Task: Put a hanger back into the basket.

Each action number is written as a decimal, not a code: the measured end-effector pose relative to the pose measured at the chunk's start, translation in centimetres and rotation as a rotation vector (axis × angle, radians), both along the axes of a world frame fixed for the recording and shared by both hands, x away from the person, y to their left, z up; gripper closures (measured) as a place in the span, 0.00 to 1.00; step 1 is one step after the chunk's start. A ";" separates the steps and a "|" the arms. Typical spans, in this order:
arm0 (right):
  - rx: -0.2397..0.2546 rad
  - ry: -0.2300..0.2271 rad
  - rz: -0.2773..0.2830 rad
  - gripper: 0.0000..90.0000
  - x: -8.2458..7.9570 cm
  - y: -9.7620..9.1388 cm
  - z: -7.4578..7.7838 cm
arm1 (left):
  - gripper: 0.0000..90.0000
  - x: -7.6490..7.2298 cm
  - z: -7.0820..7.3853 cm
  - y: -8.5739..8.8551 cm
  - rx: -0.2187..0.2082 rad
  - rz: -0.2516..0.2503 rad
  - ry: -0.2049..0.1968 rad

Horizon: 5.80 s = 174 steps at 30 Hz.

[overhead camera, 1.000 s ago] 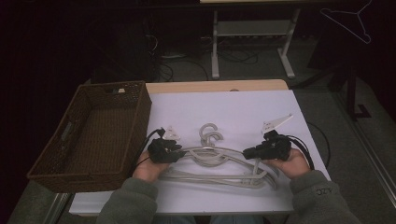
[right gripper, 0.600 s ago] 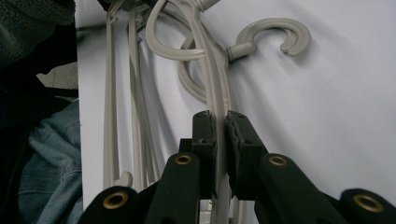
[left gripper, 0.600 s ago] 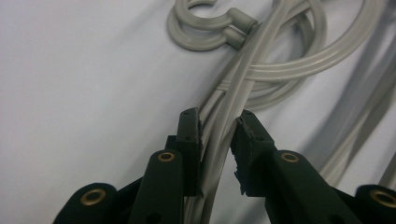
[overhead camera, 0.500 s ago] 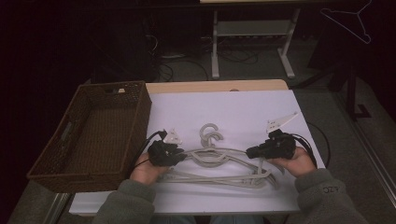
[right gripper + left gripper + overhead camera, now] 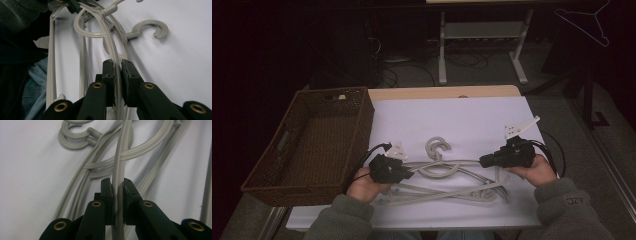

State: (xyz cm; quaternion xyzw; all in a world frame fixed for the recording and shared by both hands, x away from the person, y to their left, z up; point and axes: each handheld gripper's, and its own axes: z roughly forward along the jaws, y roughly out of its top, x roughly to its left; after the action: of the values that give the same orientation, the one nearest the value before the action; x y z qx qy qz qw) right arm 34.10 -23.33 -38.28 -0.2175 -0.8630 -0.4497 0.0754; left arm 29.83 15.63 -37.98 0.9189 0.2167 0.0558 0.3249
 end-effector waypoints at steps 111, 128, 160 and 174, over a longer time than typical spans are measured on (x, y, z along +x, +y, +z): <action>0.120 -0.094 -0.188 0.38 -2.3 -2.6 3.3 | 0.91 3.2 11.2 25.6 -0.283 0.630 0.055; 0.126 -0.092 -0.179 0.38 -2.4 -2.3 3.0 | 0.91 3.3 8.1 31.7 -0.256 0.805 0.074; 0.124 -0.078 -0.155 0.38 -2.0 -1.1 2.8 | 0.91 3.6 5.1 33.7 -0.154 0.922 0.069; 0.130 -0.079 -0.140 0.39 -1.8 -0.7 2.9 | 0.91 4.8 5.1 32.3 -0.135 0.926 0.045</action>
State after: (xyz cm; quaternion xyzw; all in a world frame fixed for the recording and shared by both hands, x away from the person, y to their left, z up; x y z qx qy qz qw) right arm 32.28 -23.98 -35.37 -0.2539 -0.8171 -0.5170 0.0236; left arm 34.62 47.94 -32.91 0.7033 0.6141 0.1609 0.3200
